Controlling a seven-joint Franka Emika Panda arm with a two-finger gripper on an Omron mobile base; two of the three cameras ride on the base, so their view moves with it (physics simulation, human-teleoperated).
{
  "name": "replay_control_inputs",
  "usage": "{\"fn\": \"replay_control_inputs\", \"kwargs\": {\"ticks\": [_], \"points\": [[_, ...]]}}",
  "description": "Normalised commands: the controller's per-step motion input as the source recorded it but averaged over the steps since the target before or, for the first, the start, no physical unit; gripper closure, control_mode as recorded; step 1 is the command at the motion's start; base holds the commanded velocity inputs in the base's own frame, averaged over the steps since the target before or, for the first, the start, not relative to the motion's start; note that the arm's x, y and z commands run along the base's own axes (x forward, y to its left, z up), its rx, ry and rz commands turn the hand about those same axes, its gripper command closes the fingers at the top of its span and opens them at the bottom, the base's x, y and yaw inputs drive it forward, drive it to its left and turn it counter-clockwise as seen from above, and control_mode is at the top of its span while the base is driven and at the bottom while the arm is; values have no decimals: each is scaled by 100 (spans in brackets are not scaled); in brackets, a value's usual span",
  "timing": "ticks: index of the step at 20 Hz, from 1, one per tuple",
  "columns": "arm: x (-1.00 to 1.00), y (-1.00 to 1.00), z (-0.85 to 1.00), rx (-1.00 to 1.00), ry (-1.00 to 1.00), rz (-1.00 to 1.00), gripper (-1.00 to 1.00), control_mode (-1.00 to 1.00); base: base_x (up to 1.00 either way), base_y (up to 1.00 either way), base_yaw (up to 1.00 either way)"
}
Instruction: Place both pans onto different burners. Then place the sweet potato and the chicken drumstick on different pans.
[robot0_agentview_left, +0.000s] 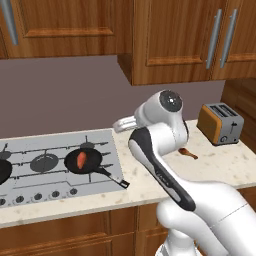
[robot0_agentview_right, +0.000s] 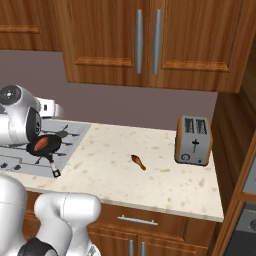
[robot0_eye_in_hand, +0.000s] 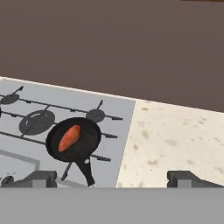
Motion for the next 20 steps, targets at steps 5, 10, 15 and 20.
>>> {"fn": "replay_control_inputs", "kwargs": {"ticks": [5, 10, 15, 20], "points": [[-4, -48, 11, -2, 5, -12, -100, -100, 0, 0, 0], [5, -39, -4, -3, 4, -6, -100, -100, 0, 0, 0], [18, -37, -23, -3, 0, 0, -100, -100, 0, 0, 0], [13, -36, -41, -10, 2, 0, -100, -100, 0, 0, 0]]}}
